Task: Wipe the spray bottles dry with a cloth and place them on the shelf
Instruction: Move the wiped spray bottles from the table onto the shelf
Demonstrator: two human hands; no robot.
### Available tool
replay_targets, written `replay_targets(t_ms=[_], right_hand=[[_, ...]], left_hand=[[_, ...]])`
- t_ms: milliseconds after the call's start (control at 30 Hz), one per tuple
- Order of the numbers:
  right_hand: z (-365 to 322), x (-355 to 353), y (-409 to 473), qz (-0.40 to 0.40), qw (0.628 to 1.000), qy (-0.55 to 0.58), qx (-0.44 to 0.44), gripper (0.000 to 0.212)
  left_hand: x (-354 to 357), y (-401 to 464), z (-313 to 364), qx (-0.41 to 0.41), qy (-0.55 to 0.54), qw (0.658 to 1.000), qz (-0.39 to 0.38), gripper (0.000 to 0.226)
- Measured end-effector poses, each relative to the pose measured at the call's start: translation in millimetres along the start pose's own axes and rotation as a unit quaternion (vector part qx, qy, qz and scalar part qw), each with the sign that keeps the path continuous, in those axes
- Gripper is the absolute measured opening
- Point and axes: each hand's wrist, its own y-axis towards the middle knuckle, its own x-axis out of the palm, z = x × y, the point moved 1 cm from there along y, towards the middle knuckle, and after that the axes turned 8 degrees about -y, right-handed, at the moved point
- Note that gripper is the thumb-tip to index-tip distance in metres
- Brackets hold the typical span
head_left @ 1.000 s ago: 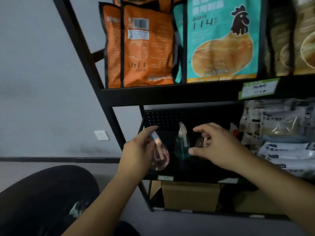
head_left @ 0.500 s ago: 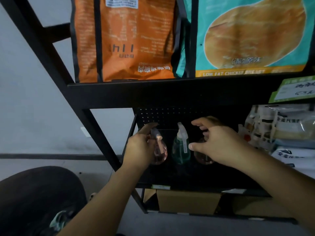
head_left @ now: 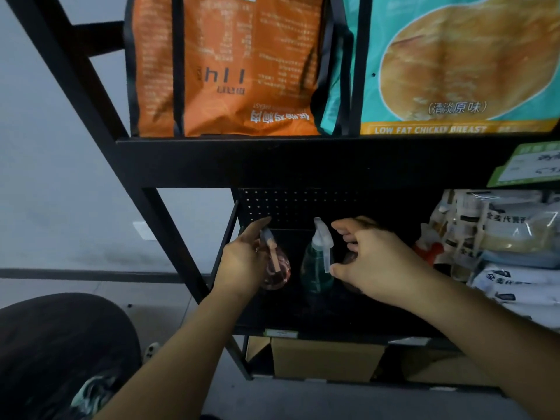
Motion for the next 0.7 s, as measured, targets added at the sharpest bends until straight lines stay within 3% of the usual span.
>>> replay_targets(t_ms=[433,700], right_hand=[[-5,20,-41,0.007,1.0,0.006,0.015,0.082],[16,56,-45,-0.014,0.999,0.011,0.043,0.082]], left_hand=[[-25,-63,8,0.097,0.079,0.992,-0.01,0.059],[-24,-92,-8,0.057,0.074,0.996,-0.008,0.05]])
